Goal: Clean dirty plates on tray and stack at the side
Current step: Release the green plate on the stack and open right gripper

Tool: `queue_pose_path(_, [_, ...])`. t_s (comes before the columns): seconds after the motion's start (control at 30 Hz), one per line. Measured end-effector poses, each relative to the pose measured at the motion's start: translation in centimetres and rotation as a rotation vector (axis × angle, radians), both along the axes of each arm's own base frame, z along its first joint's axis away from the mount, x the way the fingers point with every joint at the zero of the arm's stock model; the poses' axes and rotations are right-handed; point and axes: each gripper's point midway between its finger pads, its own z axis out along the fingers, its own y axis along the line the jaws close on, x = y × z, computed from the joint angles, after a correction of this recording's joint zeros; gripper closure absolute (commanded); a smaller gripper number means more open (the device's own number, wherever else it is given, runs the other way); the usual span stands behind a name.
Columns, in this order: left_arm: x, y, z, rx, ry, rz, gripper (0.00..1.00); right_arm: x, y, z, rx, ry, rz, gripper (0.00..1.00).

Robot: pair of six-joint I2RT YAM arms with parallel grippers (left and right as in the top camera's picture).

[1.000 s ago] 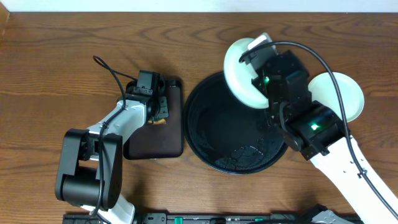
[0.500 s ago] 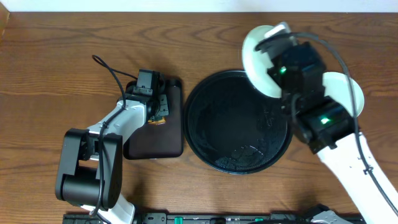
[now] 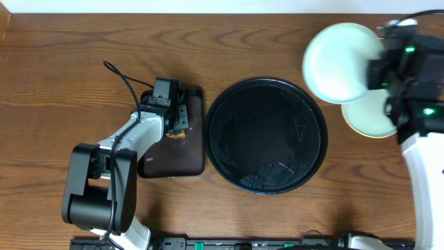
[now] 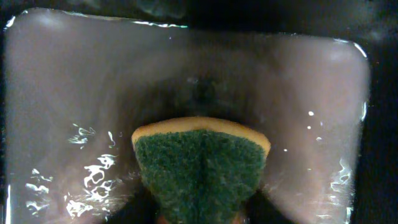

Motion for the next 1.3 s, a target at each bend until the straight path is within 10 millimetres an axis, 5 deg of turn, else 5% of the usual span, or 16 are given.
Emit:
queue_pose_path(0.07, [0.0, 0.0, 0.0, -0.002, 0.000, 0.006, 0.71, -0.1, -3.1, -1.5, 0.032, 0.031, -0.073, 0.99])
queue_pose_path(0.13, [0.0, 0.0, 0.0, -0.002, 0.000, 0.004, 0.86, -0.4, -6.2, -3.3, 0.061, 0.068, -0.142, 0.99])
queue_pose_path(0.27, [0.0, 0.0, 0.0, 0.000, 0.000, -0.002, 0.23, -1.3, -11.2, -8.2, 0.122, 0.175, -0.261, 0.99])
queue_pose_path(0.5, [-0.1, 0.0, -0.1, -0.004, 0.003, 0.002, 0.25, -1.6, -13.0, -17.6, 0.253, 0.373, -0.285, 0.91])
queue_pose_path(0.67, [-0.3, 0.0, -0.3, -0.001, 0.006, -0.001, 0.20, -1.1, -12.5, -20.1, 0.296, 0.405, -0.262, 0.50])
queue_pose_path(0.7, [-0.3, 0.0, -0.3, -0.001, 0.005, -0.002, 0.24, -1.1, -12.4, -20.2, 0.300, 0.404, -0.257, 0.48])
queue_pose_path(0.77, [-0.3, 0.0, -0.3, 0.002, 0.005, -0.003, 0.92, -1.2, -12.3, -20.0, 0.310, 0.410, -0.254, 0.46])
queue_pose_path(0.8, [-0.3, 0.1, -0.4, 0.005, 0.006, 0.001, 0.92, -1.2, -12.0, -19.8, 0.323, 0.411, -0.249, 0.44])
queue_pose_path(0.87, [-0.6, 0.2, -0.5, 0.008, 0.020, 0.003, 0.31, -1.1, -11.3, -18.6, 0.353, 0.388, -0.232, 0.38])
queue_pose_path(0.9, [-0.7, 0.2, -0.6, 0.009, 0.023, 0.000, 0.16, -1.0, -11.0, -17.7, 0.366, 0.365, -0.220, 0.36])
queue_pose_path(0.97, [-1.1, 0.2, -0.6, 0.007, 0.038, 0.004, 0.28, -0.7, -10.1, -15.2, 0.390, 0.303, -0.188, 0.32])
queue_pose_path(1.07, [-2.4, 0.4, -0.7, 0.016, 0.091, 0.013, 0.88, -0.8, -8.3, -8.1, 0.399, 0.150, -0.114, 0.36])
queue_pose_path(1.13, [-3.1, 0.8, -0.8, 0.030, 0.120, 0.023, 0.85, -1.6, -7.0, -4.5, 0.391, 0.088, -0.078, 0.39])
queue_pose_path(1.2, [-3.7, 1.0, -0.8, 0.036, 0.143, 0.029, 0.32, -2.8, -5.4, -2.4, 0.392, 0.071, -0.050, 0.39])
queue_pose_path(1.23, [-3.9, 1.0, -0.9, 0.037, 0.150, 0.027, 0.24, -3.6, -4.4, -1.7, 0.400, 0.073, -0.035, 0.40])
queue_pose_path(1.3, [-4.4, 1.0, -0.9, 0.038, 0.173, 0.027, 0.61, -5.3, -2.6, -1.5, 0.431, 0.119, -0.019, 0.40])
